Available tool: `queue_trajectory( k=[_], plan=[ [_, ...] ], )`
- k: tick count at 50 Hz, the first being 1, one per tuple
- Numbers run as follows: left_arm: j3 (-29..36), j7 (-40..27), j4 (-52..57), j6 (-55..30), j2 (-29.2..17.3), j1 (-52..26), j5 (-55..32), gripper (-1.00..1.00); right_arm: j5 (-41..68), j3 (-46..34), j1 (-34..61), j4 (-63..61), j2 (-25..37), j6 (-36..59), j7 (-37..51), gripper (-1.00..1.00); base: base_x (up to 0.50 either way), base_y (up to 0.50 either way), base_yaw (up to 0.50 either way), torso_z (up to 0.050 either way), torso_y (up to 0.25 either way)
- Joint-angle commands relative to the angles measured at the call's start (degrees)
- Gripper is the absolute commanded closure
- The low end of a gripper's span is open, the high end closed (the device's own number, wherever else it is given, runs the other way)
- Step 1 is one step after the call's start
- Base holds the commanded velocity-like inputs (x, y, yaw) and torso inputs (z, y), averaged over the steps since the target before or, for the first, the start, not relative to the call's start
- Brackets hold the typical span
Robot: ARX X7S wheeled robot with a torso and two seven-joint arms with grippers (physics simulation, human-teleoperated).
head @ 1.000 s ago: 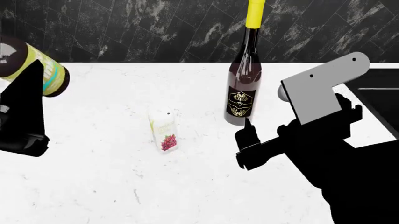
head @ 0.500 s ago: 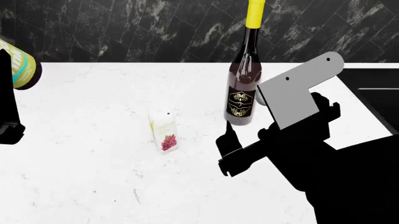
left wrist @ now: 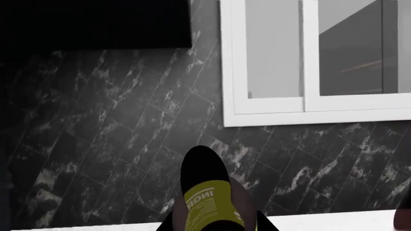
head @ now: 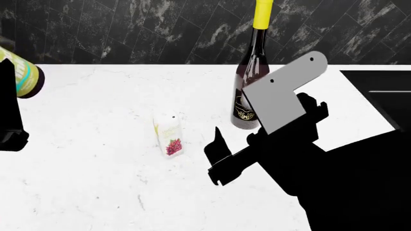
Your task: Move the drinks to the dining counter.
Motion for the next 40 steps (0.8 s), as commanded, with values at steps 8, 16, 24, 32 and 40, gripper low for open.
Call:
queue_trajectory(
  k=[8, 16, 24, 32, 40],
  plan=[
    [0.0, 0.4, -0.4, 0.1, 0.8, 0.2, 0.9, 1.0, 0.3, 0.1, 1.1, -0.3, -4.0, 0.3, -0.6, -1.0, 0.0, 0.0, 0.0, 0.0, 0.0],
    [-0.4, 0.8, -0.4, -0.1, 1.0, 0.8, 1.1, 1.0, -1.8, 0.1, 1.3, 1.9, -7.2, 0.3, -2.9, -1.0, 0.0, 0.0, 0.0, 0.0, 0.001],
    [-2.5, 1.1, -0.4, -0.2, 0.9, 1.9, 0.3, 1.0, -4.5, -0.1, 0.7, 5.1, -9.8, 0.4, -6.5, -1.0, 0.0, 0.0, 0.0, 0.0, 0.0],
    [-3.1, 2.2, -0.4, -0.8, 1.9, 2.8, 1.7, 1.0, -7.5, -1.5, -0.3, 9.2, -12.4, 1.2, -10.4, -1.0, 0.0, 0.0, 0.0, 0.0, 0.0],
    [-2.9, 2.4, -0.3, -0.5, 2.3, 2.6, 1.8, 1.0, -7.3, -2.5, -0.7, 9.8, -15.3, 1.7, -10.9, -1.0, 0.0, 0.0, 0.0, 0.0, 0.0]
  ],
)
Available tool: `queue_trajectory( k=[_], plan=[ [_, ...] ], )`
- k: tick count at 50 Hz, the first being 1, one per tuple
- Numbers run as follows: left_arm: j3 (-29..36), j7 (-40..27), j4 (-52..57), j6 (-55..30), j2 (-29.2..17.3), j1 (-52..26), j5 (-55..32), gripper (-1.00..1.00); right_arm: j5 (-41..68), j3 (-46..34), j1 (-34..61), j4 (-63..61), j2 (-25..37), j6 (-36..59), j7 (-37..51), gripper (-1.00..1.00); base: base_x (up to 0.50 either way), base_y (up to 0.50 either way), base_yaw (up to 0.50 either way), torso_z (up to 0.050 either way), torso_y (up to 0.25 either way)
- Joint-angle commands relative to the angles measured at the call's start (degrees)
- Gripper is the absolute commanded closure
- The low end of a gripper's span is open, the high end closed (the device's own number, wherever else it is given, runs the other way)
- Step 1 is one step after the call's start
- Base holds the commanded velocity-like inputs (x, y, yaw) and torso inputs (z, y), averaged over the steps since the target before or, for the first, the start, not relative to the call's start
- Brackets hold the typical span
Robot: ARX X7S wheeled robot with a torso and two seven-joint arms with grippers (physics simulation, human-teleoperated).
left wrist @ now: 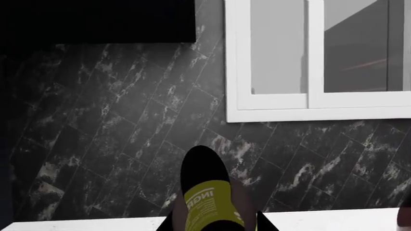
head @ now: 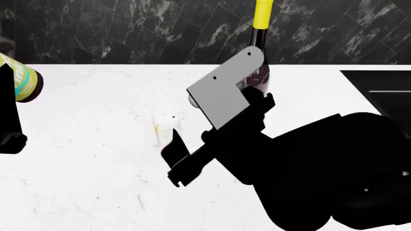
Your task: Move the drinks to the dining counter.
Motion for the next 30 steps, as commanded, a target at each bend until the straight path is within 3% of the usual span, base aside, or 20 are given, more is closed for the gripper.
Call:
queue_trajectory(
  k=[1, 30],
  plan=[
    [-0.8, 0.4, 0.0, 0.2, 0.7, 0.4, 0.4, 1.0, -1.3, -1.3, -0.9, 2.1, -3.8, 0.6, -2.3, -1.0, 0.0, 0.0, 0.0, 0.0, 0.0],
    [-2.3, 1.4, -0.2, -0.1, 1.3, 1.7, 1.1, 1.0, -4.5, -2.9, -1.7, 7.3, -6.7, 1.5, -7.0, -1.0, 0.0, 0.0, 0.0, 0.0, 0.0]
  ],
)
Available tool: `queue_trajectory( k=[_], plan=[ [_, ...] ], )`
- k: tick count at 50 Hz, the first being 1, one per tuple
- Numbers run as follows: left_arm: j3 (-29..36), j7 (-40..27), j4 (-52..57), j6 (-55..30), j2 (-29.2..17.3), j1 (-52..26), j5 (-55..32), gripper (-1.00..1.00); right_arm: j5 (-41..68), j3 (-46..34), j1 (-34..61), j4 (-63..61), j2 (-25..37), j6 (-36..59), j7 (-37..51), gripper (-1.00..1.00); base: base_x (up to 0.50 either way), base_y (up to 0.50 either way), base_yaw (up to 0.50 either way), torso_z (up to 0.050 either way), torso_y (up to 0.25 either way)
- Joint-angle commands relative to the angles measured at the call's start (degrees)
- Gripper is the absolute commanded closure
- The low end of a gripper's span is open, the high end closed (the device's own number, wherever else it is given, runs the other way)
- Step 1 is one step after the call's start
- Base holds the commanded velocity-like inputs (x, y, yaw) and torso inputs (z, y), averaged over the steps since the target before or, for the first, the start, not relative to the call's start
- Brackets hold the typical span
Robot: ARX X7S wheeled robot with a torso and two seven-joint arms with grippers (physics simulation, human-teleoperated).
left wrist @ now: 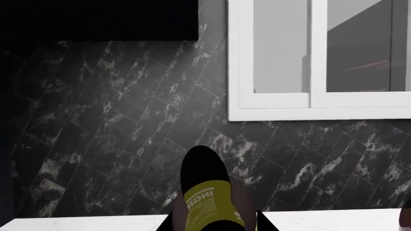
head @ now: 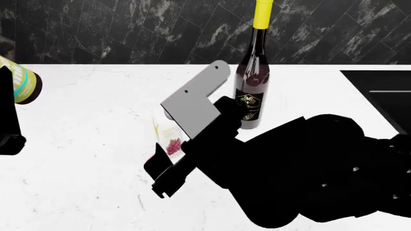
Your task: Move the drinks to the dining counter.
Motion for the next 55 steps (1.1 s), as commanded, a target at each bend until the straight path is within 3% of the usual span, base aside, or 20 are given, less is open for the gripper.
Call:
queue_trajectory(
  k=[1, 16, 53, 54, 55],
  plan=[
    [-1.1, 0.1, -0.1, 0.2, 0.2, 0.4, -0.1, 1.0, -1.5, -0.5, 0.1, 3.1, -1.0, 0.6, -2.2, -1.0, 0.0, 0.0, 0.0, 0.0, 0.0],
    [0.9, 0.2, 0.0, 0.5, 0.3, -0.7, 0.8, 1.0, -4.3, -1.2, -0.8, 6.9, -2.7, 0.2, -6.6, -1.0, 0.0, 0.0, 0.0, 0.0, 0.0],
    [-2.0, 3.5, 0.7, 0.0, 2.2, 2.4, 2.6, 1.0, -9.4, -2.6, -3.8, 15.1, -5.7, -1.4, -15.6, -1.0, 0.0, 0.0, 0.0, 0.0, 0.0],
    [-2.5, 3.4, 0.6, 0.1, 2.1, 2.5, 2.2, 1.0, -9.3, -2.4, -3.8, 14.9, -5.6, -1.6, -16.0, 1.0, 0.0, 0.0, 0.0, 0.0, 0.0],
    [-2.6, 3.5, 0.7, 0.1, 2.1, 2.6, 2.3, 1.0, -9.4, -2.3, -3.8, 14.6, -5.5, -1.7, -16.4, 1.0, 0.0, 0.0, 0.0, 0.0, 0.0]
  ],
)
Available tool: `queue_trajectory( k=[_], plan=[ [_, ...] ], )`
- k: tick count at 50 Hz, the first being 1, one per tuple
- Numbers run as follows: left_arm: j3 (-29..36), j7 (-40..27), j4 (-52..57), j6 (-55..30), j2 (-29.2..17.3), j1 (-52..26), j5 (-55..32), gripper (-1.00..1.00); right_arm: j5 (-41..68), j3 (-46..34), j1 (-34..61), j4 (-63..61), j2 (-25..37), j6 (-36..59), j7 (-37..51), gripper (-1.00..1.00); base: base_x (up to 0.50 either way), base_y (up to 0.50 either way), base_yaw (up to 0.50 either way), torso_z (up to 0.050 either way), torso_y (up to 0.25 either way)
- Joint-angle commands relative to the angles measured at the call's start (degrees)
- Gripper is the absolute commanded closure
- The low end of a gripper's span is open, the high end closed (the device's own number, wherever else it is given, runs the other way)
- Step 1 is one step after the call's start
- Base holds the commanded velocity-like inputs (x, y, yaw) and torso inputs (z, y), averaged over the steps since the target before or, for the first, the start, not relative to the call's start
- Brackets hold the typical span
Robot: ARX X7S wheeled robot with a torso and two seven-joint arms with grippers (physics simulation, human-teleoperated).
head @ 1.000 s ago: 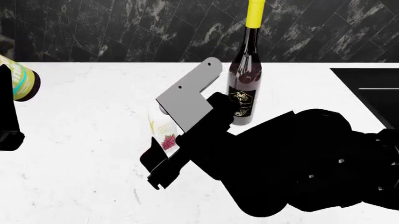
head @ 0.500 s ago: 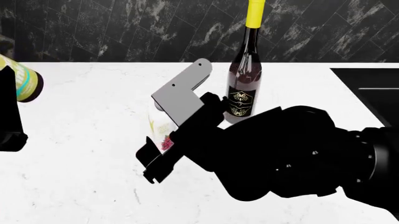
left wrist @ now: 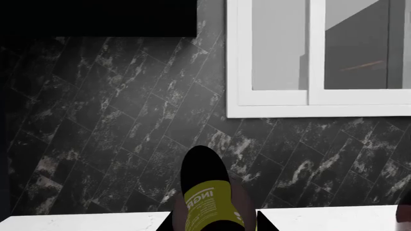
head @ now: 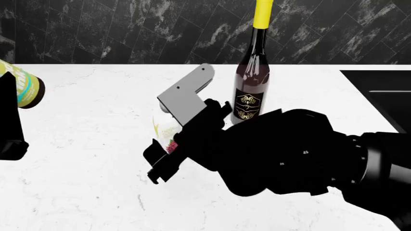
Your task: Move the drinks to the dining counter.
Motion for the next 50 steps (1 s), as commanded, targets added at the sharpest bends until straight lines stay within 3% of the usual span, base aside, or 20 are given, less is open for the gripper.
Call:
queue_trajectory(
  k=[1, 18, 27, 31, 45, 50],
  plan=[
    [-1.4, 0.3, 0.2, 0.3, 0.0, 0.4, -0.3, 1.0, -0.7, -0.1, -0.5, 1.0, -0.7, -0.3, -2.0, 1.0, 0.0, 0.0, 0.0, 0.0, 0.0],
    [-0.7, 1.1, 0.2, 0.2, 1.0, 0.8, 1.1, 1.0, -0.7, 2.1, -1.3, -4.4, 2.6, -2.9, 2.7, 1.0, 0.0, 0.0, 0.0, 0.0, 0.0],
    [0.5, 0.7, -0.1, 0.4, 0.9, 0.1, 1.3, 1.0, -0.2, 7.1, 2.3, -18.9, 6.5, -5.3, 13.3, 1.0, 0.0, 0.0, 0.0, 0.0, 0.001],
    [1.6, -0.1, 0.0, 0.7, 0.4, -0.8, 0.7, 1.0, -4.9, 6.3, 4.3, -23.7, 7.5, -3.2, 20.8, 1.0, 0.0, 0.0, 0.0, 0.0, 0.0],
    [2.4, -2.1, 0.2, 1.3, -1.2, -2.0, -1.3, 1.0, -6.0, 5.1, 4.7, -25.5, 10.2, -0.6, 25.4, 1.0, 0.0, 0.0, 0.0, 0.0, 0.001],
    [1.8, -2.2, 0.2, 1.4, -1.6, -1.7, -1.9, 1.0, -5.6, 5.7, 4.5, -25.7, 10.5, -1.4, 24.9, 1.0, -0.44, 0.0, 0.0, 0.0, 0.002]
  ],
)
